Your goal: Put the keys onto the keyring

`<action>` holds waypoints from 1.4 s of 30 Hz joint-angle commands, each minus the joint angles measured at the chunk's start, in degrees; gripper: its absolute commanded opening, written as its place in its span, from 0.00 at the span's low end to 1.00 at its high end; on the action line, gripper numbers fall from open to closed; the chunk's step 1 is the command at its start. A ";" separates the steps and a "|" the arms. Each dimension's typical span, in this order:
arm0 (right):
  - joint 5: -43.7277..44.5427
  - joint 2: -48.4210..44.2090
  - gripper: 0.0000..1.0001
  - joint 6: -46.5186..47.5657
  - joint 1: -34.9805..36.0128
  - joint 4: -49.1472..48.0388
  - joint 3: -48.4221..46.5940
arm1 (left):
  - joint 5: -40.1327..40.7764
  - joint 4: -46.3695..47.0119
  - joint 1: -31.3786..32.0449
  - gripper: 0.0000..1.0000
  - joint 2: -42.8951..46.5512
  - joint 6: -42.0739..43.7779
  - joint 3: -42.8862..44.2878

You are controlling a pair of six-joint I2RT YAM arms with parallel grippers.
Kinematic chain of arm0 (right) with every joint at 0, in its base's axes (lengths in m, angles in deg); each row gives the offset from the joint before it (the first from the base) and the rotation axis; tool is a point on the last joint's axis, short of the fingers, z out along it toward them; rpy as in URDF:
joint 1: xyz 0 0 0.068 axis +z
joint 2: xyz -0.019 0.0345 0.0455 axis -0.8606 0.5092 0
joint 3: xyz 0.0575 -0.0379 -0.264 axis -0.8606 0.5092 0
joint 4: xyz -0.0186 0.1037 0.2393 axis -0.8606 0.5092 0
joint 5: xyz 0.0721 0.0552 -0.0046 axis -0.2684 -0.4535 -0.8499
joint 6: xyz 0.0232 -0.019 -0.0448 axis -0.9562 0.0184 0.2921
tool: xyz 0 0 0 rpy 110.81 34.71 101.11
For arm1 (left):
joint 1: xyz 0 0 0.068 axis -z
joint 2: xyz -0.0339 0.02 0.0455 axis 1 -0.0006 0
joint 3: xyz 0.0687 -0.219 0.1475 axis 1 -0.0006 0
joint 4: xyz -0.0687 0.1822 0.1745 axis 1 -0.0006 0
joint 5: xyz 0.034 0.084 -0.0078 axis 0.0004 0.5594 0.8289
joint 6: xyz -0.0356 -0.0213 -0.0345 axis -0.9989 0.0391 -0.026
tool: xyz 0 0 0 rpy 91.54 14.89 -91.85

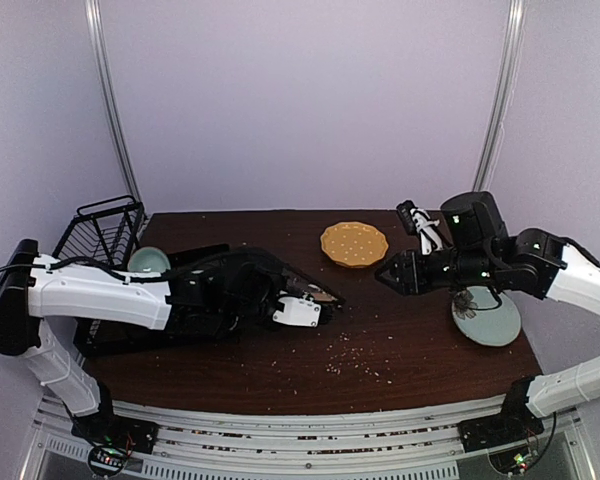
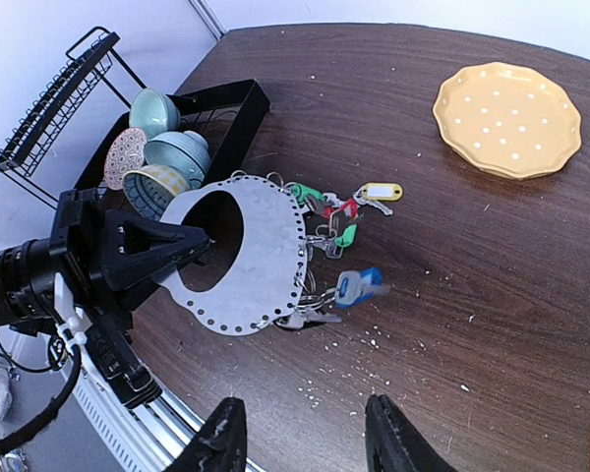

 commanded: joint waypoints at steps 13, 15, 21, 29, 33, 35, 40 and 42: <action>-1.93 1.44 0.44 1.00 -1.41 1.38 1.49 | -17.49 -0.87 3.51 0.00 -2.62 -12.19 -6.53; -2.20 1.67 0.44 0.99 -1.37 1.41 1.34 | -19.17 -2.69 4.58 0.00 -1.84 -12.30 -7.54; -3.09 2.06 0.44 0.80 -1.38 1.06 1.36 | -23.78 -7.94 7.20 0.00 1.38 -11.48 -12.18; -3.81 2.30 0.44 0.53 -1.38 1.05 1.30 | -19.73 -10.06 7.48 0.05 3.45 -10.55 -16.21; -3.90 2.21 0.45 0.53 -1.44 1.21 1.25 | -18.29 -13.41 7.69 0.18 2.65 -9.88 -17.05; -3.83 2.13 0.45 0.53 -1.43 1.29 1.26 | -18.33 -15.92 7.89 0.31 2.40 -11.04 -16.65; -3.02 1.69 0.46 0.52 -1.36 1.45 1.57 | -17.98 -23.43 8.58 0.66 3.15 -16.61 -15.54; -2.73 1.71 0.46 0.52 -1.56 1.34 1.68 | -16.65 -23.95 8.70 0.68 5.23 -17.88 -16.48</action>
